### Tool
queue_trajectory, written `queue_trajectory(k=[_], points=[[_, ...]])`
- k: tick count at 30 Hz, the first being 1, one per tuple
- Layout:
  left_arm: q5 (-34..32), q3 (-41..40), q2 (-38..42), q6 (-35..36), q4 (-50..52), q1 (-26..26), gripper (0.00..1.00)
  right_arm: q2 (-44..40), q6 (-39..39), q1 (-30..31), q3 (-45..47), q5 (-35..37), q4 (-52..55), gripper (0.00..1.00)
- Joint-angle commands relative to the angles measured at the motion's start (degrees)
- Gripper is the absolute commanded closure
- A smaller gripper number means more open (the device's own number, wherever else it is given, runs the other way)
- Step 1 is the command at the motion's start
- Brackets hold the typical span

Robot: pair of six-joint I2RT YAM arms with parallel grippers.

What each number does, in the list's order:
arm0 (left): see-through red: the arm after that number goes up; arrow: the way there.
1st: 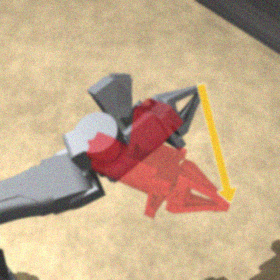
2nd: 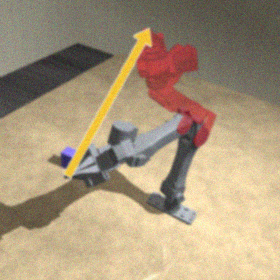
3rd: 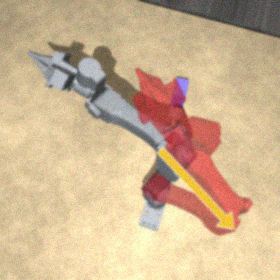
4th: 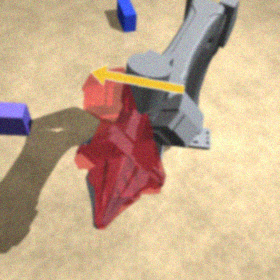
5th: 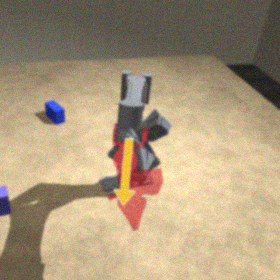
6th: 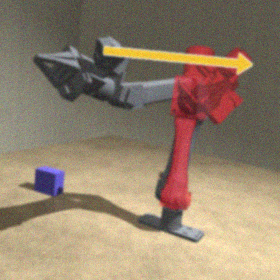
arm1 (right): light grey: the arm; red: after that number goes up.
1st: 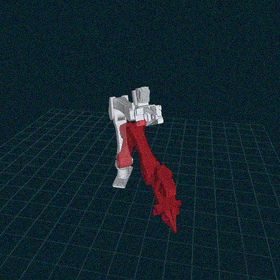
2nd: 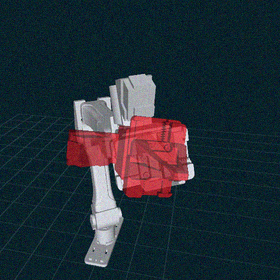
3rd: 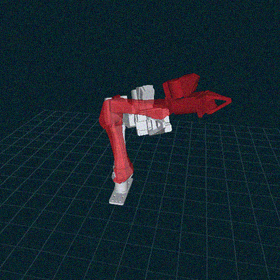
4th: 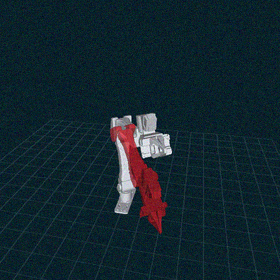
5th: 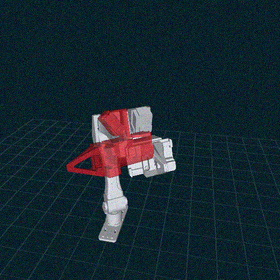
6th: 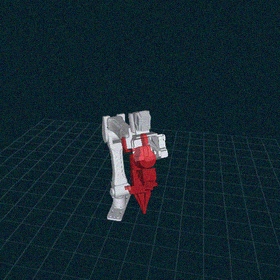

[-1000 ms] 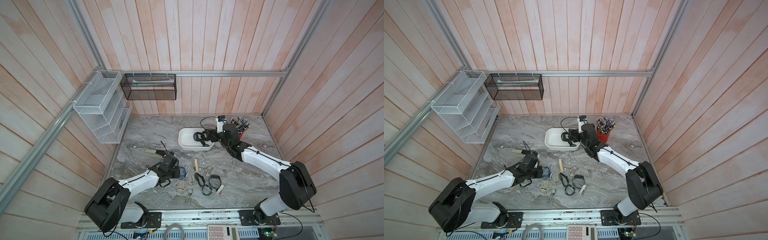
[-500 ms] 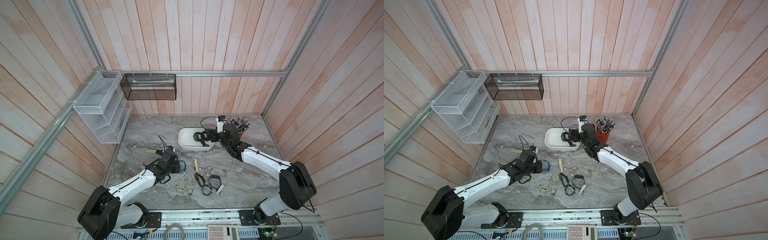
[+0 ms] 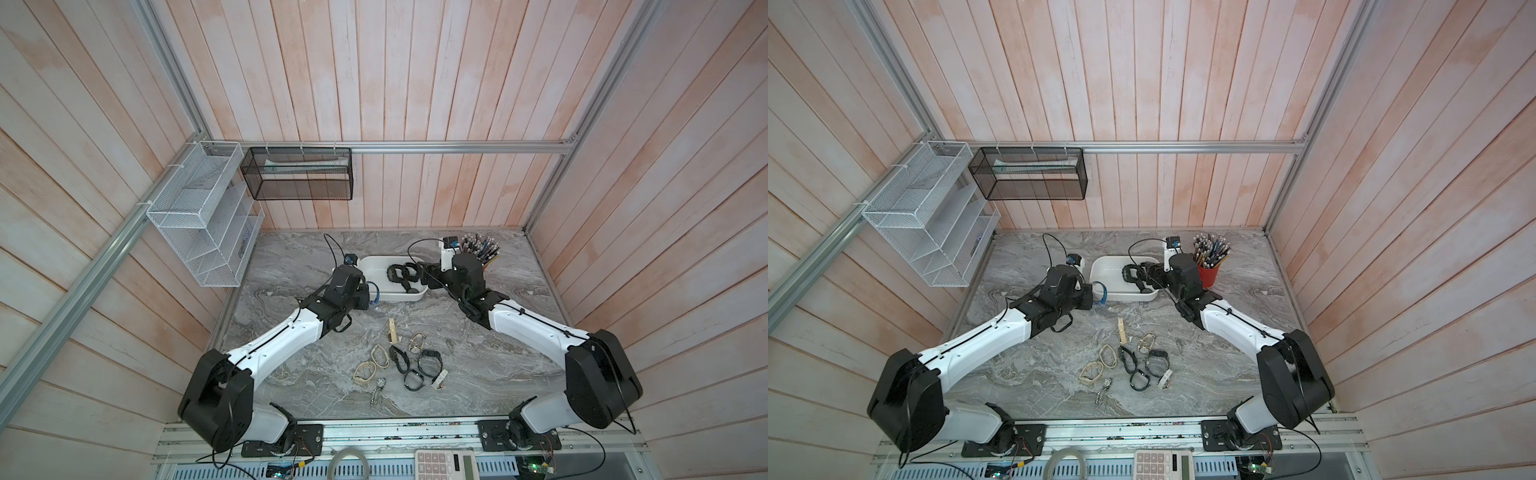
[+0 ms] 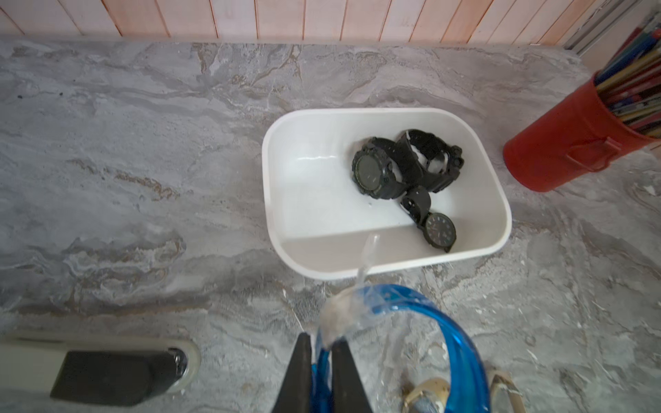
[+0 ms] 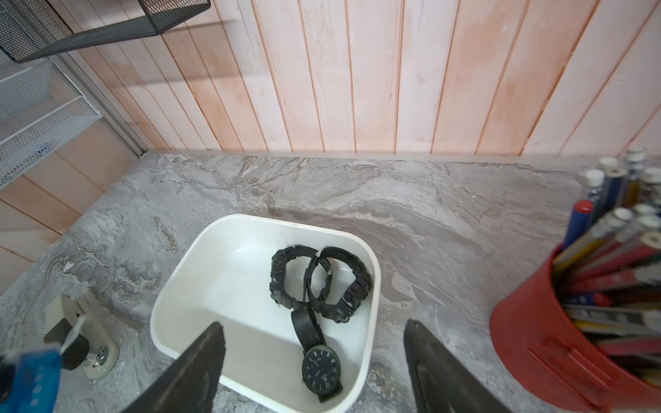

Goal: Put the watch into the storage box
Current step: Place the watch in the storage box.

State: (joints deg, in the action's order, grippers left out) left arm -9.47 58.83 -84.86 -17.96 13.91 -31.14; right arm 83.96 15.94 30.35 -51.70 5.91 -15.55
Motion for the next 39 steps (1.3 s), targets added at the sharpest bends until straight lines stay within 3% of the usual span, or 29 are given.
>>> queue_trajectory(k=[1, 11, 28, 39], points=[[-0.7, 7.1, -5.5, 4.8, -1.3, 1.8, 1.0, -2.2, 0.0, -0.9, 1.3, 0.6, -1.7, 0.19], [-5.6, 26.0, -23.9, 9.3, 5.3, 2.9, 1.0, -7.9, 2.1, -2.5, 7.0, 1.3, -0.5, 0.19], [-3.0, 40.9, -41.0, 8.3, 12.1, 3.5, 1.0, -8.4, 1.8, -4.6, 7.2, -0.2, -0.5, 0.19], [-2.0, 44.5, -45.1, 6.8, 13.3, 3.6, 1.0, -8.6, 0.6, -5.7, 5.9, -1.0, -0.8, 0.19]])
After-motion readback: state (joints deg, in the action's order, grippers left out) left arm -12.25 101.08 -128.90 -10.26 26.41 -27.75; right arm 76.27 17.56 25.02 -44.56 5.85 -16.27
